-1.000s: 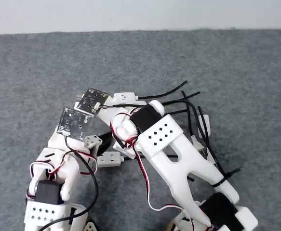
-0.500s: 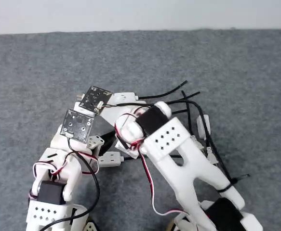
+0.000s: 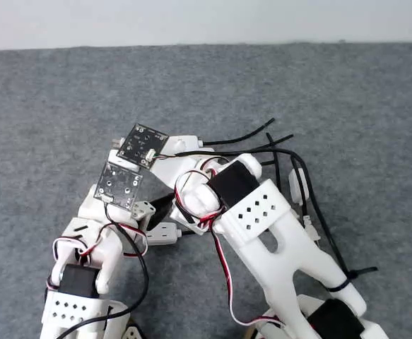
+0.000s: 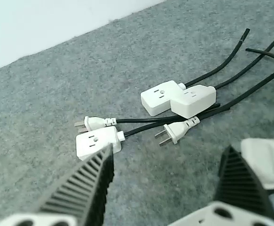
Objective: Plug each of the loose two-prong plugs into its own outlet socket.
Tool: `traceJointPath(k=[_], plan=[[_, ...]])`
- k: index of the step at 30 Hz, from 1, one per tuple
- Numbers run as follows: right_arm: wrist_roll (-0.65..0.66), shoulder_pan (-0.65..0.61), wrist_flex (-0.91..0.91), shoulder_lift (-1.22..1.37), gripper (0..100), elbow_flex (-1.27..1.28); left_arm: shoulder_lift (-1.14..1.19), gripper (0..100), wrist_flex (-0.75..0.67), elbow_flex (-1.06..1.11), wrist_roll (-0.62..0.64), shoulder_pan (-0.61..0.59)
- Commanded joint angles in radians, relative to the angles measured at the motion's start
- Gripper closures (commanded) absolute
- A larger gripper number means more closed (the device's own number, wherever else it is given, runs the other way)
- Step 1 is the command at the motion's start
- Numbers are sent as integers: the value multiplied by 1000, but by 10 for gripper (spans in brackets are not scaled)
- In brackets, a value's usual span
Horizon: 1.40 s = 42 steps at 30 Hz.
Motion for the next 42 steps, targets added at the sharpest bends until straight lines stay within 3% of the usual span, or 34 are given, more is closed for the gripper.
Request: traceJointPath(k=[1,13,22,42], plan=[[-12,5,-2,-33,991,-54,5,650,-31,-10,-6,11],[-14,13,-188,54,991,143,0,650,-31,-10,-6,9],[-6,140,-344,166,991,250,-2,651,-32,-10,-6,2],[-12,156,-423,516,957,83,-2,651,-55,-13,-3,-48]])
